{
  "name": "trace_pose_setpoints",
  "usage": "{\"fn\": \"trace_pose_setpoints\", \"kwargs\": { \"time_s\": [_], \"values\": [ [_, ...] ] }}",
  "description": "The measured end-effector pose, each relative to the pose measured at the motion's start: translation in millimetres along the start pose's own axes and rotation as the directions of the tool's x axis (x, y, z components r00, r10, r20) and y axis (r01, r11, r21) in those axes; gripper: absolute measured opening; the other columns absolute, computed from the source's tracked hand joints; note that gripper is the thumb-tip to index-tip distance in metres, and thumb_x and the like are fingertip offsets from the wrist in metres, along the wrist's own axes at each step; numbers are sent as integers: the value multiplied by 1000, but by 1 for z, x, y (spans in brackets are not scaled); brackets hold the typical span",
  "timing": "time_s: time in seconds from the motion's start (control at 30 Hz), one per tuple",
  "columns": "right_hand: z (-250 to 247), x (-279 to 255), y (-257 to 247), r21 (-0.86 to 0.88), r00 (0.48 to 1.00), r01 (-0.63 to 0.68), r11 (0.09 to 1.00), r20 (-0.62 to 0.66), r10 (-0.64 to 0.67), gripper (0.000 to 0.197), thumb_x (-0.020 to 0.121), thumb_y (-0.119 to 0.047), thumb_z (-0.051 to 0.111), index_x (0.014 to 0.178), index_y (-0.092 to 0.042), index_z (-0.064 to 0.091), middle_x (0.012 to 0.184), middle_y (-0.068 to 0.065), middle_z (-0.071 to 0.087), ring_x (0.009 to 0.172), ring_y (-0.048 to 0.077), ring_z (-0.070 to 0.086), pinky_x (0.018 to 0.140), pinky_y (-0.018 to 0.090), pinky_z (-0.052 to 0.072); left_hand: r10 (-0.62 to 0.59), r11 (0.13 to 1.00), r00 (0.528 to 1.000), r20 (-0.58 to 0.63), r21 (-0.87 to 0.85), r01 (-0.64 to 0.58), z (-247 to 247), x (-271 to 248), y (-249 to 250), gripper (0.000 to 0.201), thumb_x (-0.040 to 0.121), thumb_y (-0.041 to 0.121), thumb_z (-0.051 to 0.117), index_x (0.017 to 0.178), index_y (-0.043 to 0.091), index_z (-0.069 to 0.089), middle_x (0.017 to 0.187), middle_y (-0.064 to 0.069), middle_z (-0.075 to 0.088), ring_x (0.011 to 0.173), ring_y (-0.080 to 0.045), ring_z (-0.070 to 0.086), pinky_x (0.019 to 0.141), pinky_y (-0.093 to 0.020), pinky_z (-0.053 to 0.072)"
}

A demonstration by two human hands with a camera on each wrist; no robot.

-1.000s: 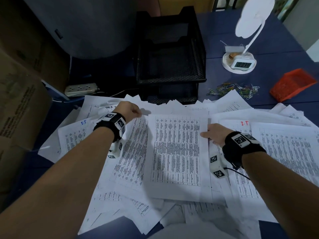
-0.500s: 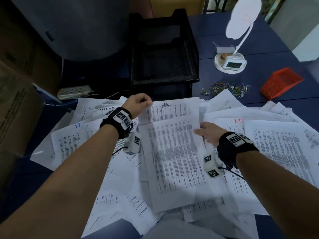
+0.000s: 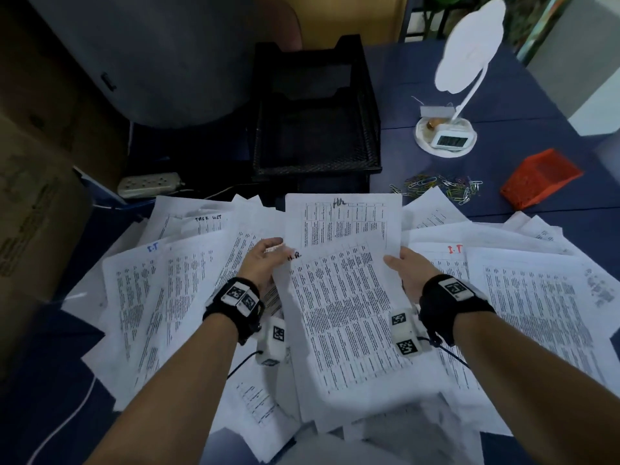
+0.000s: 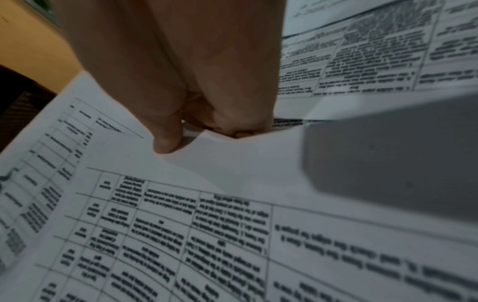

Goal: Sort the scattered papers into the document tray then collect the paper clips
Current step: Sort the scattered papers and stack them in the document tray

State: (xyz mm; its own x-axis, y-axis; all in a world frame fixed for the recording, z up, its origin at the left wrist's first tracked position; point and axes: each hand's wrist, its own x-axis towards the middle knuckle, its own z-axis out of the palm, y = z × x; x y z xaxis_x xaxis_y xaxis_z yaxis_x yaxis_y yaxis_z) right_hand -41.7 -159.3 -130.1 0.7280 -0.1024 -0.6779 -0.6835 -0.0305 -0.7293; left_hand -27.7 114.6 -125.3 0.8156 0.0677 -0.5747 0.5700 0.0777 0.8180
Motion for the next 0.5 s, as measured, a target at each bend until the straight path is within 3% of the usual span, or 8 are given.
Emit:
{"fn": "trace_pose_setpoints", "kwargs": {
  "time_s": [0.07,0.17,0.23,0.33,0.43,0.5],
  "values": [
    [-4,0,-1,32,1000,6,999,-7,-5,37,101,-9,41,138,-6,45,135,10,53,124,31,50,107,47,37,-70,984,998,1,-166,69,-3,-7,-4,30,83,12,69,108,11,53,92,-12,66,68,-22,60,61,-32,52],
    [-7,0,-3,0,1000,7,1000,12,-7,36,101,-9,42,137,-5,46,135,11,54,123,32,51,107,49,37,-136,977,989,54,175,125,-2,-11,-8,28,79,13,73,101,8,56,95,-12,69,77,-26,62,65,-34,52],
    [-7,-1,-5,-96,998,16,995,60,-11,33,100,-13,44,133,-5,48,132,8,56,119,31,53,105,48,40,-15,934,998,-66,356,37,4,-12,-6,22,84,13,69,102,5,60,95,-10,66,82,-25,62,61,-28,51],
    [-7,17,1,-313,993,71,947,115,-37,39,93,-21,54,129,-8,51,128,13,59,114,34,58,100,51,46,240,896,931,-275,432,-104,13,-10,2,21,87,22,66,79,13,49,72,-1,50,62,-15,45,52,-20,39],
    [-7,46,14,-474,979,141,869,196,-52,70,75,-43,65,134,-13,44,134,12,54,118,34,56,100,51,45,296,890,919,-259,424,-167,20,-9,4,20,89,27,63,80,16,49,71,2,47,59,-12,40,54,-21,37],
    [1,33,5,-582,964,205,787,260,-59,68,82,-43,60,141,-15,40,141,4,48,125,29,49,107,48,39,288,889,926,-243,428,-164,24,-9,3,16,92,30,57,93,16,51,78,0,53,61,-14,43,57,-23,38]
  ]
}}
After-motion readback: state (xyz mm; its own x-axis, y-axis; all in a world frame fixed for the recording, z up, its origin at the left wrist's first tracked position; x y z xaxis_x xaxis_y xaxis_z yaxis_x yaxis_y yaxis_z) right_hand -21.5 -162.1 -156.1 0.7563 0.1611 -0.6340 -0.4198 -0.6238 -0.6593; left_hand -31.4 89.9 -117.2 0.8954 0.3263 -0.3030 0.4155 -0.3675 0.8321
